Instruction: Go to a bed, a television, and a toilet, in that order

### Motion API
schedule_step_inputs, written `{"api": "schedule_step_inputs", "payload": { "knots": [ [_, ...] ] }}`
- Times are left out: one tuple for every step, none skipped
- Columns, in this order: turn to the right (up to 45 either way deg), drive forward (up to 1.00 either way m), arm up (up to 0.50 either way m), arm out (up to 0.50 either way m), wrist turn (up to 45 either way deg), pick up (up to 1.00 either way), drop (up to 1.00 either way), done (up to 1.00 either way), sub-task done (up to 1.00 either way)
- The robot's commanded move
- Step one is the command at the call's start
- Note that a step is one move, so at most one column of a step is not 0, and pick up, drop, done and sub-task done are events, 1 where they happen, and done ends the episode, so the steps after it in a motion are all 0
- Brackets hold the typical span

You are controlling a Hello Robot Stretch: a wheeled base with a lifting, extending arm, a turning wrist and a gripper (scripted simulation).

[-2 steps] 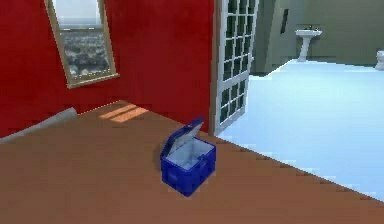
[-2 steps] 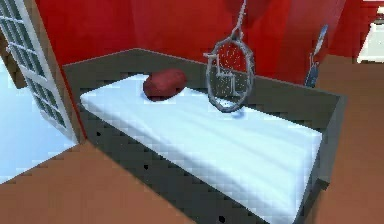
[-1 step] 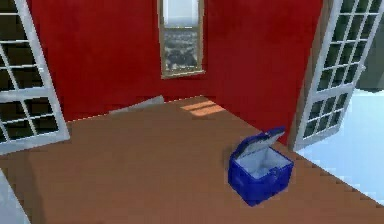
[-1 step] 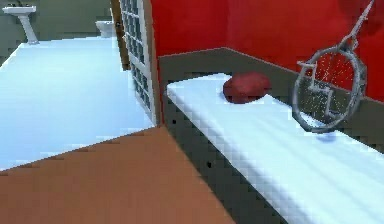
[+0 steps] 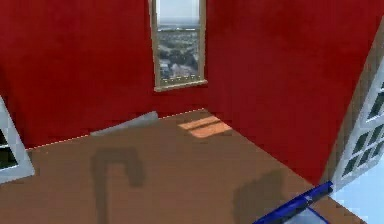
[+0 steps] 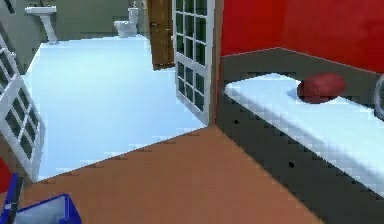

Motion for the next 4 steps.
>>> {"api": "schedule_step_inputs", "payload": {
  "knots": [
    [-27.0,0.0,0.0,0.0,0.0,0.0,0.0,0.0,0.0],
    [0.0,0.75,0.0,0.0,0.0,0.0,0.0,0.0,0.0],
    [-33.0,0.0,0.0,0.0,0.0,0.0,0.0,0.0,0.0],
    [0.0,0.55,0.0,0.0,0.0,0.0,0.0,0.0,0.0]
  ]
}}
